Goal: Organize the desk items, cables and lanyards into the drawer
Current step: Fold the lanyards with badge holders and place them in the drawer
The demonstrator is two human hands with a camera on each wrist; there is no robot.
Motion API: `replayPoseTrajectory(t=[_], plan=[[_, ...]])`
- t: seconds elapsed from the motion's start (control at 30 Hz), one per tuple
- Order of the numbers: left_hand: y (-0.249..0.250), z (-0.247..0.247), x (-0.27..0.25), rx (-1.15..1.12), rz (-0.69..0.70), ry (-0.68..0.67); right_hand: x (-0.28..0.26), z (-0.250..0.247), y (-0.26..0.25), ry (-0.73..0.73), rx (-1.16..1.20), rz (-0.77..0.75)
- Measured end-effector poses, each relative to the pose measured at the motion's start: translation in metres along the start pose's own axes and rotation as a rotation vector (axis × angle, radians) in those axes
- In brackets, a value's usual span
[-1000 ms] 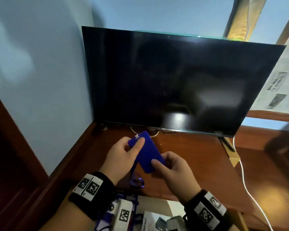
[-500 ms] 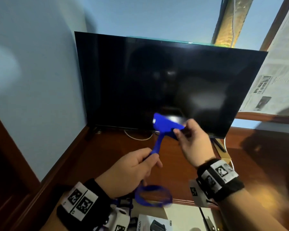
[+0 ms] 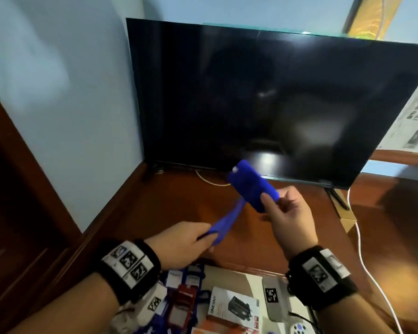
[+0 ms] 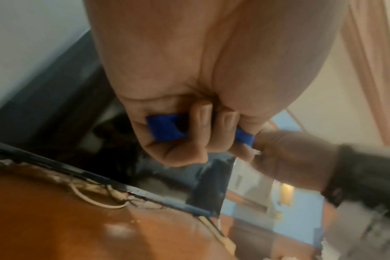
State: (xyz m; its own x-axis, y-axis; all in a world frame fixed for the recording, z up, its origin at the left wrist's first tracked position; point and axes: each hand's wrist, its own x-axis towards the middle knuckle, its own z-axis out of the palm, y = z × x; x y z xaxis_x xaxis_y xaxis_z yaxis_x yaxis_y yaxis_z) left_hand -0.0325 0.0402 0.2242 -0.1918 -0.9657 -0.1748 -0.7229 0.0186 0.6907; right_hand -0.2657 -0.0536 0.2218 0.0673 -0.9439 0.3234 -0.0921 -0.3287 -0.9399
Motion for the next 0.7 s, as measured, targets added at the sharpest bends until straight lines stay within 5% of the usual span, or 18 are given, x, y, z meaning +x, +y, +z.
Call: replayPoseTrajectory(t=[0.1, 0.17, 0.23, 0.33, 0.43, 0.57, 0.7], plan=[[0.023, -0.004, -0.016, 0.015, 0.12, 0.082, -0.015, 0.001, 0.032, -0.289, -0.606, -0.169], [0.026, -0.023, -0.012, 0.12, 0.162, 0.218, -0.031, 0.005, 0.036, -0.634, -0.647, -0.144], [0.012, -0.039, 0.0, 0.198, 0.107, 0.28, -0.04, 0.01, 0.029, -0.833, -0.453, -0.06], [-0.03, -0.037, 0.015, 0.103, -0.037, 0.22, -0.043, 0.02, 0.011, -0.632, 0.095, 0.14], [-0.056, -0.004, 0.003, -0.028, -0.11, 0.123, -0.042, 0.031, 0.019, -0.322, 0.232, 0.204], [-0.05, 0.029, -0.019, -0.063, -0.044, 0.202, -0.06, 0.044, 0.049, -0.217, -0.043, 0.252], [-0.059, 0.045, -0.017, -0.117, -0.195, 0.271, -0.09, 0.061, 0.066, -0.432, -0.501, -0.119]])
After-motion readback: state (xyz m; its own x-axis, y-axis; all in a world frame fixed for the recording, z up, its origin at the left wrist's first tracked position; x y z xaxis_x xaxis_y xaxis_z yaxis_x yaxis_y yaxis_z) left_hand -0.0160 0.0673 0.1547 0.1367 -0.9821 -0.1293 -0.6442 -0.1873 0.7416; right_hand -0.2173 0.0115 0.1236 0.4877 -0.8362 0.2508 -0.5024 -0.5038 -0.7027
